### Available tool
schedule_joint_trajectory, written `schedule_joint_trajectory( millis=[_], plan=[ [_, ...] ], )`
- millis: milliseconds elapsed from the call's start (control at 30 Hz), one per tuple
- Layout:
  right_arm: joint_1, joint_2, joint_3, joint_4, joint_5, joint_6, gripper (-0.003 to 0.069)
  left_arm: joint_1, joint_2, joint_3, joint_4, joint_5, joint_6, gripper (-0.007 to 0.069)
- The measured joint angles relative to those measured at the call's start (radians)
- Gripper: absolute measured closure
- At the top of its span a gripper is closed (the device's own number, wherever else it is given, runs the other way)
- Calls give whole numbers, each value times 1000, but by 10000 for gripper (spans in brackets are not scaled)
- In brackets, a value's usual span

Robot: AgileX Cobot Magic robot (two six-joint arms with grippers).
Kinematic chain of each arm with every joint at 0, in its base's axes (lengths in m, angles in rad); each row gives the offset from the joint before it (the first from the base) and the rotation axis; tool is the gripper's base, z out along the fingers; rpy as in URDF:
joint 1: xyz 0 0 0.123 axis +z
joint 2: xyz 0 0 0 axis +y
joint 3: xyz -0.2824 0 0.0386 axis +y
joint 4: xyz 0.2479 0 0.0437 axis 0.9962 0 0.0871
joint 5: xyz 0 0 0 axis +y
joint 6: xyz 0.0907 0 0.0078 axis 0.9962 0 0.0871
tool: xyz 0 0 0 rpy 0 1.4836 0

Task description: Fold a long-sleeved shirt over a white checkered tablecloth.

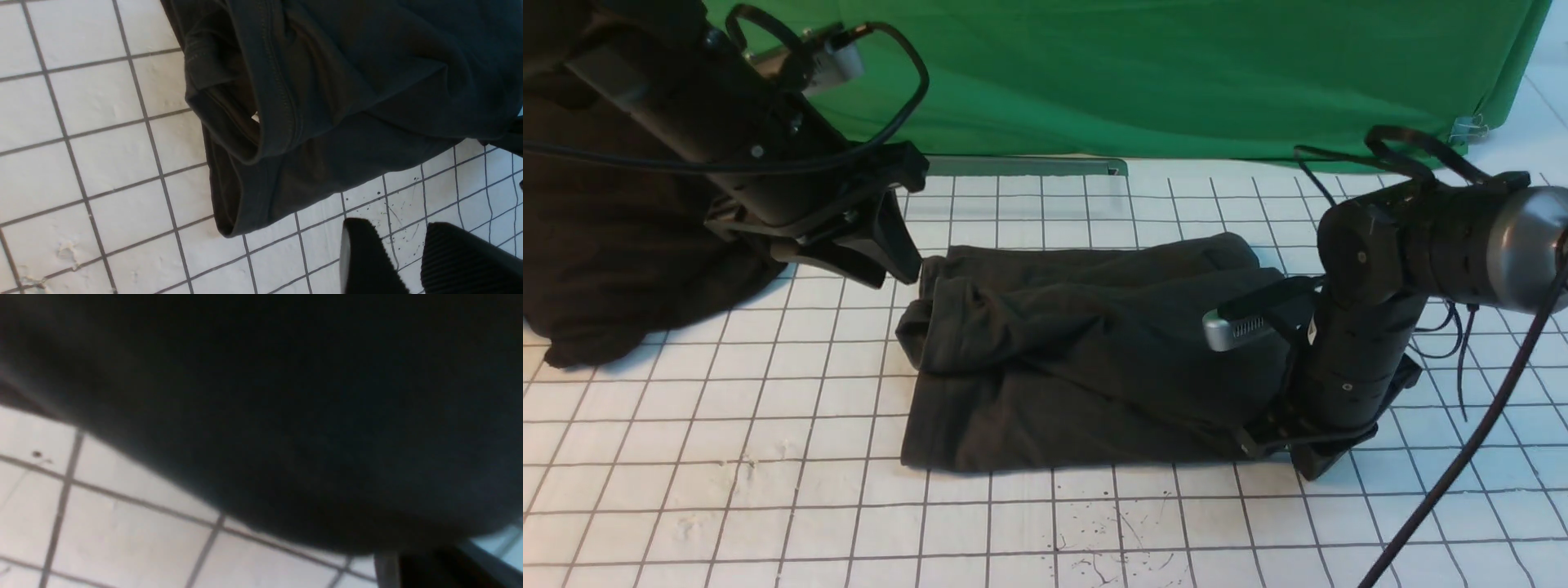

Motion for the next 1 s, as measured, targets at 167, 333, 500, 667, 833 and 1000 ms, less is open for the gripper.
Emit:
schedule_joint_trajectory(
  millis=[167,333,500,667,833,1000],
  plan=[
    [-1,-126,0,-5,24,1,661,0,0,0,0,57,-1,377],
    [-1,-253,0,21,41,6,554,-19,-13,47,8,71,-21,375],
    [-1,-239,26,79,5,6,230,-81,-26,207,103,1,-84,375],
    [-1,-168,40,92,-50,16,83,-109,-4,369,107,-179,-128,370],
    [-1,-76,41,95,-147,29,127,-110,45,432,81,-329,-132,302],
    [-1,-24,41,98,-181,31,181,-110,62,432,38,-404,-132,215]
  ],
)
